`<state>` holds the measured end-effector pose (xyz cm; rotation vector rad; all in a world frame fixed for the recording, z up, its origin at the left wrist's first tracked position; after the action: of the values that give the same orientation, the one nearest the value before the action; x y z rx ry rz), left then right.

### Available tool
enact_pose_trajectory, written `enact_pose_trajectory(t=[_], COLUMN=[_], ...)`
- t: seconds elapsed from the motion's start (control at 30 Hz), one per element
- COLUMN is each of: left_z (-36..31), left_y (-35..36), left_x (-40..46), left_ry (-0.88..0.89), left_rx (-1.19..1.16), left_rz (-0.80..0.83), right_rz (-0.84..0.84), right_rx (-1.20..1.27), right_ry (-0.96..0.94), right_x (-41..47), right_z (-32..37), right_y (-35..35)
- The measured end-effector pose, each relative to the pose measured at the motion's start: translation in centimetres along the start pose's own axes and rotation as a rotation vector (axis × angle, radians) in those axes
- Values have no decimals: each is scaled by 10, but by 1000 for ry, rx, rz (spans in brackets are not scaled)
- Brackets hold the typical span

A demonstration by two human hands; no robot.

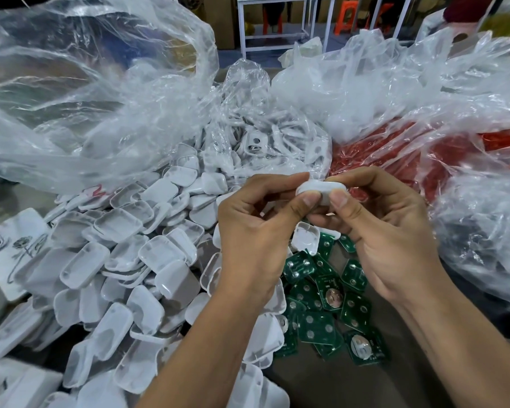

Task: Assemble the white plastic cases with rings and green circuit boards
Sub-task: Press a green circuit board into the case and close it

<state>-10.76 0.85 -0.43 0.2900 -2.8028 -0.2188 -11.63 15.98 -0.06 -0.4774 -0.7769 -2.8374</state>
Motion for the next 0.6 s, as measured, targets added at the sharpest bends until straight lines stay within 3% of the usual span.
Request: enact_pose_trajectory(t=[0.6], left_z=[-1], left_y=[-2], left_x=[-2], left_ry=[-49], left_rx=[-24], left_rz=[22], right_rz=[26], right_rx=[-141], right_ry=[-75], right_x=[-2], right_z=[-4], right_y=[-2])
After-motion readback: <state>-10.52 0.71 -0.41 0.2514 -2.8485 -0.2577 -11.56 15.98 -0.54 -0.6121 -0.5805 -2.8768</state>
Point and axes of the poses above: each hand's wrist, its own x-axis towards the middle knuckle, its own y-axis out of the palm, z = x × y, the point moved 3 cm from there along x, towards the middle knuckle, and after that the axes turned 10 degrees about x, right-handed, at the moved point
